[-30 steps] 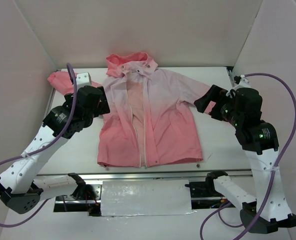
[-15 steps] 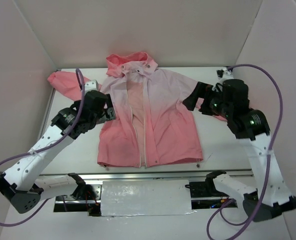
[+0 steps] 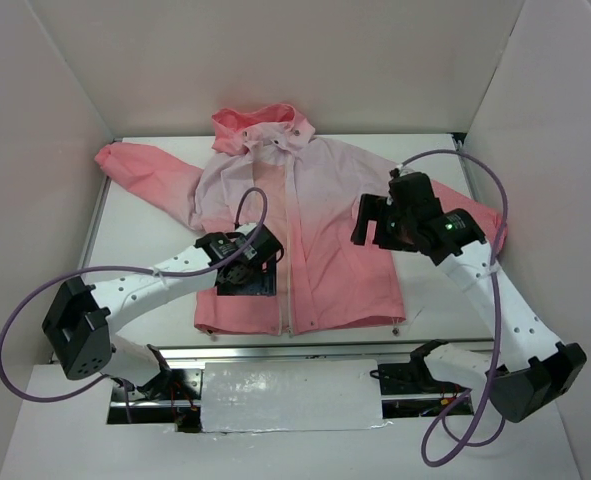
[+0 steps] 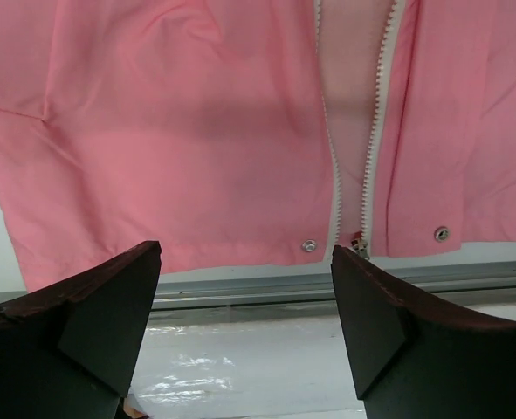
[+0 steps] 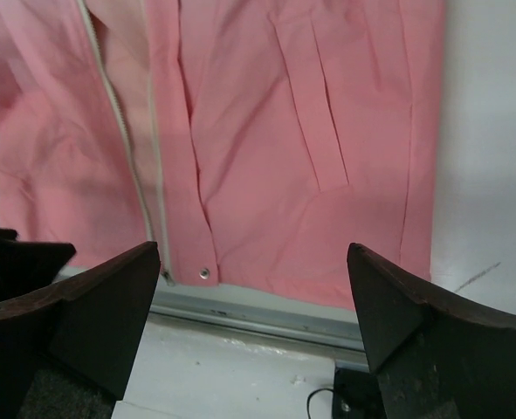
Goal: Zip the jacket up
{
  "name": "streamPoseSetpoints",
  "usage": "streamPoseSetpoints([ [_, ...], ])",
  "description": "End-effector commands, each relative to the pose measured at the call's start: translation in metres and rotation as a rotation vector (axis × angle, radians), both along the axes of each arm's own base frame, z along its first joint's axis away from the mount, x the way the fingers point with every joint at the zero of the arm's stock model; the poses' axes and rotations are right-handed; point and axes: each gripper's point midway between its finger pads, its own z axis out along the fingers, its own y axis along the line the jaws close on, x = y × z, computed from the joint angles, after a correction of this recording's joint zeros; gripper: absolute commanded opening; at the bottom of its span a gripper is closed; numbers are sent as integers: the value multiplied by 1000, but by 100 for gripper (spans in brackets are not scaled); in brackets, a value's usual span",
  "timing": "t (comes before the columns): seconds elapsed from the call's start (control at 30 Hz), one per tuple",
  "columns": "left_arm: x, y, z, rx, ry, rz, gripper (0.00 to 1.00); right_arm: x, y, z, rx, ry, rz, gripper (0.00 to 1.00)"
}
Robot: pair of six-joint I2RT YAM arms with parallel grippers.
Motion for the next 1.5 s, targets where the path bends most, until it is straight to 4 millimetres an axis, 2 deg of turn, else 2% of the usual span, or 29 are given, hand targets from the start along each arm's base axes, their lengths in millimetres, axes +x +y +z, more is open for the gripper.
streamPoseSetpoints([
  [0.0, 3, -15, 9, -71, -13, 23, 92, 3, 14, -16, 12, -12, 14, 94],
  [0.03, 4, -14, 12, -77, -21, 31, 92, 0, 22, -23, 17, 5, 32, 93],
  [0.07, 5, -15, 14, -84, -32, 50, 92, -10, 37, -39, 21, 52, 68, 92],
  [0.1, 5, -13, 17, -83, -37, 59, 92, -14, 50, -46, 33, 64, 98, 91],
  [0.13, 6, -11, 19, -81, -45, 71, 92, -21, 61, -64, 25, 110, 118, 90],
  [0.17, 8, -8, 22, -77, -60, 94, 92, -36, 83, -71, 40, 137, 163, 89],
  [0.2, 9, -7, 24, -79, -69, 100, 93, -39, 97, -76, 56, 139, 181, 89],
  [0.27, 11, -6, 35, -111, -106, 106, 93, -51, 115, -103, 55, 215, 184, 88],
  [0.3, 11, -6, 41, -135, -125, 106, 94, -57, 129, -109, 63, 218, 210, 87],
  [0.43, 12, -6, 56, -199, -165, 105, 95, -66, 152, -144, 26, 301, 202, 83],
  [0.6, 7, -1, 60, -229, -173, 95, 96, -72, 160, -175, -43, 347, 190, 82],
  [0.63, 6, 1, 57, -224, -169, 92, 96, -77, 160, -186, -66, 372, 196, 81],
  [0.7, 4, 2, 60, -236, -175, 86, 97, -79, 161, -195, -78, 393, 185, 77],
  [0.87, 3, 7, 66, -239, -192, 78, 98, -80, 159, -204, -95, 408, 151, 69],
  [1.17, 4, 8, 65, -228, -187, 39, 99, -92, 152, -233, -162, 472, 117, 61],
  [1.23, 4, 8, 66, -228, -190, 32, 99, -94, 153, -234, -166, 469, 119, 51],
  [1.27, 5, 9, 66, -226, -191, 32, 99, -94, 152, -234, -168, 463, 112, 41],
  [1.4, 5, 9, 63, -231, -186, 27, 99, -91, 157, -226, -158, 440, 107, 21],
  [1.47, 5, 8, 61, -239, -182, 24, 99, -89, 159, -219, -143, 422, 106, 3],
])
